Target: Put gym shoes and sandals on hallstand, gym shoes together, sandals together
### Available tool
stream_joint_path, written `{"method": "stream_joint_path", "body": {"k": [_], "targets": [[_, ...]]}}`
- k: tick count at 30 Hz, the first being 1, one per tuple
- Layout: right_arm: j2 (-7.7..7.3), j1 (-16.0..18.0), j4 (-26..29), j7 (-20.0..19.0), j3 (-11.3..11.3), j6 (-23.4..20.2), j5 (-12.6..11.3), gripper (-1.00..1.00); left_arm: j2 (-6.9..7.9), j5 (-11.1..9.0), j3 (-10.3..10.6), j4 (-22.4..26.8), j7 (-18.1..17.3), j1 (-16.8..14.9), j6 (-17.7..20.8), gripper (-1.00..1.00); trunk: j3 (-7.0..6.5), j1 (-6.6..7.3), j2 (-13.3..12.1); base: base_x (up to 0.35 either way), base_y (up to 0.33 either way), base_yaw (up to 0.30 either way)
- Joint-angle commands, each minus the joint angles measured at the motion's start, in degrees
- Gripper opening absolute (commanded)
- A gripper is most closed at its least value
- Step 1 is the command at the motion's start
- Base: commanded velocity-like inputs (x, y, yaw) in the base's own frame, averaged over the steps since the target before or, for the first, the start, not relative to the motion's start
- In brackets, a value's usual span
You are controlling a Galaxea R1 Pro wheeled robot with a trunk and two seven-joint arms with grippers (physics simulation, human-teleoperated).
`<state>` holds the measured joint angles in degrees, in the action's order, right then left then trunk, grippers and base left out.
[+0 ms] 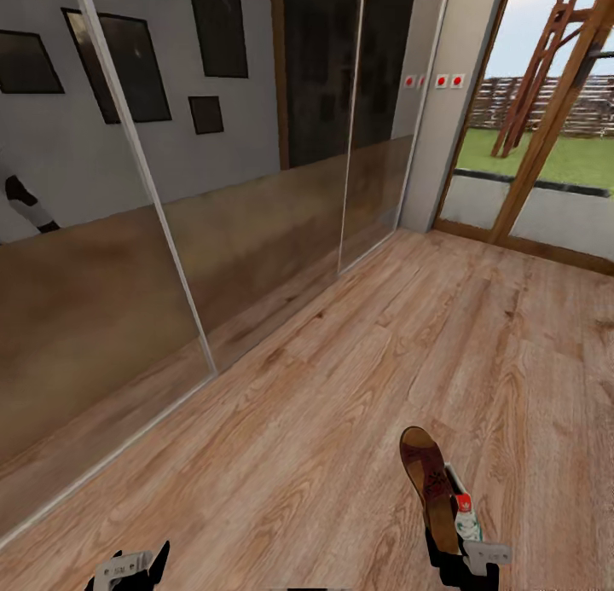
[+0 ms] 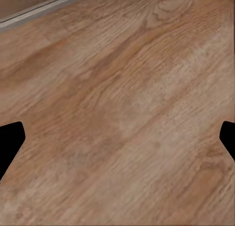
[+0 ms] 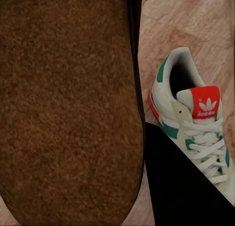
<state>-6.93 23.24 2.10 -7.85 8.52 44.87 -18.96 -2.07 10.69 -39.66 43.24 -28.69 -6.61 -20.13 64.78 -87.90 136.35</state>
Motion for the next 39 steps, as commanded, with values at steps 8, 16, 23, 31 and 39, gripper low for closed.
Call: {"method": "stream_joint_path", "body": {"k": [8,16,23,31,39], "targets": [[-0.01,0.05,-0.08,-0.5,0.35,0.13,-0.82,-1.0,-0.07,0.61,-0.42,0.0,-0.31,-0.07,-0.34,1.0,0.04,-0.01,0.02,0.184,0.201,-0.3],[-0.01,0.05,-0.08,-0.52,0.35,0.13,-0.82,-1.0,-0.06,0.57,-0.48,0.0,-0.31,-0.07,-0.34,1.0,-0.08,-0.01,0.02,0.169,0.158,-0.3],[-0.01,0.05,-0.08,-0.59,0.35,0.13,-0.82,-1.0,-0.04,0.49,-0.5,0.0,-0.31,-0.07,-0.34,1.0,-0.38,-0.01,0.02,0.127,0.105,-0.293],[-0.09,0.05,-0.08,-0.59,0.31,0.13,-0.9,-1.0,-0.04,0.48,-0.51,0.0,-0.31,-0.07,-0.34,1.0,-0.79,-0.01,0.02,0.039,0.028,-0.279],[-0.1,0.05,-0.08,-0.51,0.32,0.13,-0.91,-1.0,-0.04,0.49,-0.51,0.0,-0.31,-0.07,-0.34,1.0,-1.2,-0.01,0.02,0.002,0.001,-0.276]]}}
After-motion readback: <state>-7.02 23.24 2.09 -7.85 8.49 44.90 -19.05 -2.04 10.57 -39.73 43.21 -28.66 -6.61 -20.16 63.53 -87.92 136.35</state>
